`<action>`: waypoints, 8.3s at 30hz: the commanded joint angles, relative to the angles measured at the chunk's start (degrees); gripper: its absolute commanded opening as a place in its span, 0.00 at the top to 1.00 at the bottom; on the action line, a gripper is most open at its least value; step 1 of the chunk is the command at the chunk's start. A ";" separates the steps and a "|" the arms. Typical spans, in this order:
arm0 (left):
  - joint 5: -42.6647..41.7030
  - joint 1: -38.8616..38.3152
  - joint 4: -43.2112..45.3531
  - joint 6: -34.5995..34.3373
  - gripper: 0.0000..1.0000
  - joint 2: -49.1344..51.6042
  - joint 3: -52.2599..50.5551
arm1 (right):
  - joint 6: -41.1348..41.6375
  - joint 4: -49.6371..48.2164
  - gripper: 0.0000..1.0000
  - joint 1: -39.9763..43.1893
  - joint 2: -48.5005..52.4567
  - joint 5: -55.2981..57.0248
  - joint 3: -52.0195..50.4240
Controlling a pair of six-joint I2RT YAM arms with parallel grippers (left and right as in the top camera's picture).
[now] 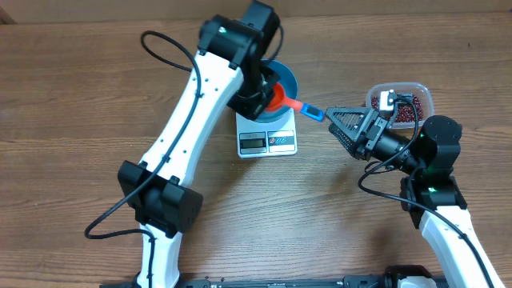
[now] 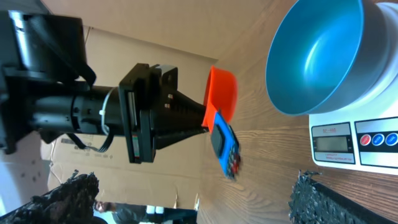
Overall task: Scoop item into bowl and weigh 150g on scale
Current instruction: 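Move the right gripper toward the scoop's blue handle, then grasp the blue handle with the right gripper, release with left, then carry the scoop with the right gripper toward the bean tub, then move the left gripper down to the scale's front buttons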
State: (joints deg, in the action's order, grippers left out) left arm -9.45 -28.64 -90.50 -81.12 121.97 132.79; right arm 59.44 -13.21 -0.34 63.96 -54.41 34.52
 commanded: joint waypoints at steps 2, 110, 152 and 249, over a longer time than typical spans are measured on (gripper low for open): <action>-0.96 -2.58 0.22 -1.86 0.96 -0.11 1.25 | -2.99 0.00 0.00 -0.57 0.04 0.90 1.16; -3.45 -3.74 0.87 20.26 0.00 -0.11 1.22 | -13.51 12.17 0.96 -0.57 2.32 13.84 1.22; 16.63 -3.67 3.82 61.92 0.95 -0.11 1.22 | -41.94 79.84 0.96 -0.57 -5.73 51.39 40.98; 24.44 -12.31 56.15 61.61 0.96 -13.53 -56.70 | -41.53 80.15 0.96 -0.57 -3.39 51.15 40.85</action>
State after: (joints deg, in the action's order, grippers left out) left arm 14.24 -41.04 -34.83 -18.15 107.92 76.20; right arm 18.00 67.40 -0.80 60.71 -3.99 74.39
